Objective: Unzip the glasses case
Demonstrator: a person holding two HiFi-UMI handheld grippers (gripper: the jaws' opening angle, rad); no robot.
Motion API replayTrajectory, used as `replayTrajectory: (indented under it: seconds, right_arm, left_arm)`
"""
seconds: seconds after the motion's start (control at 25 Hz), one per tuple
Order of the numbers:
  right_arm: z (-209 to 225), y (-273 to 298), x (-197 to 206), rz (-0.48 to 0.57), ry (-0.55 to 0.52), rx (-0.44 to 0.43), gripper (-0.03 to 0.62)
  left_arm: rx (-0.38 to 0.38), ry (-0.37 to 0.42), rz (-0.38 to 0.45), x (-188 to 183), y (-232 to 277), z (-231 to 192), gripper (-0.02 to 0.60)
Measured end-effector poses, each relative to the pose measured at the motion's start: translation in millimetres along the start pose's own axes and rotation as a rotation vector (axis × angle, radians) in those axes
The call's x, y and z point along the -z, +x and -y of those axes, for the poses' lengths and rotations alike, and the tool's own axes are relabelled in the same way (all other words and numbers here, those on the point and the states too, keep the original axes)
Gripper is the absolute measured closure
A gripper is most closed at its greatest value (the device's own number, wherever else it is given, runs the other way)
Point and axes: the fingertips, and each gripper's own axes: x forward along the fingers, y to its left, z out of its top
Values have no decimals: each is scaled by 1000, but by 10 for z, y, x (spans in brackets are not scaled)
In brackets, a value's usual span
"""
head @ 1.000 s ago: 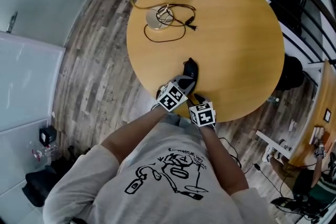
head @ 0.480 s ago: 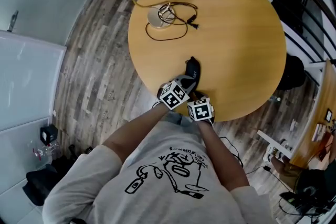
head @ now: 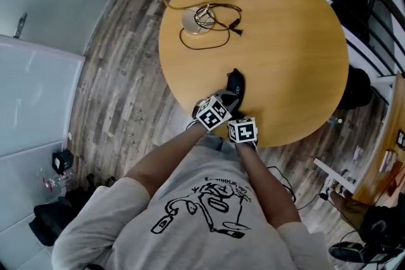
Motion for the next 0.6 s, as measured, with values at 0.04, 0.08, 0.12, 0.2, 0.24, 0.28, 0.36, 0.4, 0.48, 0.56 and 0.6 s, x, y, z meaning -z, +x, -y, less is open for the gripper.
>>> replayTrajectory:
  seconds: [0.04,0.08,0.12,0.2,0.24,0.28,0.36,0.4,0.48,0.56,0.6]
  right_arm:
    - [-7,0,4,4,-2,1,560]
    - [-9,-3,9,8,-4,0,563]
    - [-7,-8,10,12,-5,-2,565]
    - [-2,-16,2,15,-13,-5,566]
    - [-2,-18,2,16,-16,-5,568]
    - [-3,-22,5,16,-15,-4,568]
    - [5,-31,12,15,-17,-2,569]
    - [14,-35,10,13,-24,1,569]
    - [41,-43,7,8,-47,12,569]
    - [92,-67,4,7,-60,29,569]
    - [124,-82,1,9,-61,37,569]
  left_arm:
    - [-1,-2,-4,4,-1,0,575]
    - [0,-4,-8,8,-4,3,575]
    - [0,-2,-11,8,-6,5,575]
    - [1,7,-15,3,-6,1,575]
    - [3,9,-16,5,-7,1,575]
    - [5,10,-17,9,-9,5,575]
    - [10,23,-12,9,-6,17,575]
    - [12,33,-11,8,0,21,575]
    - [17,42,-17,7,8,23,575]
    - [17,35,-24,7,0,24,575]
    - [16,31,-23,7,-4,23,575]
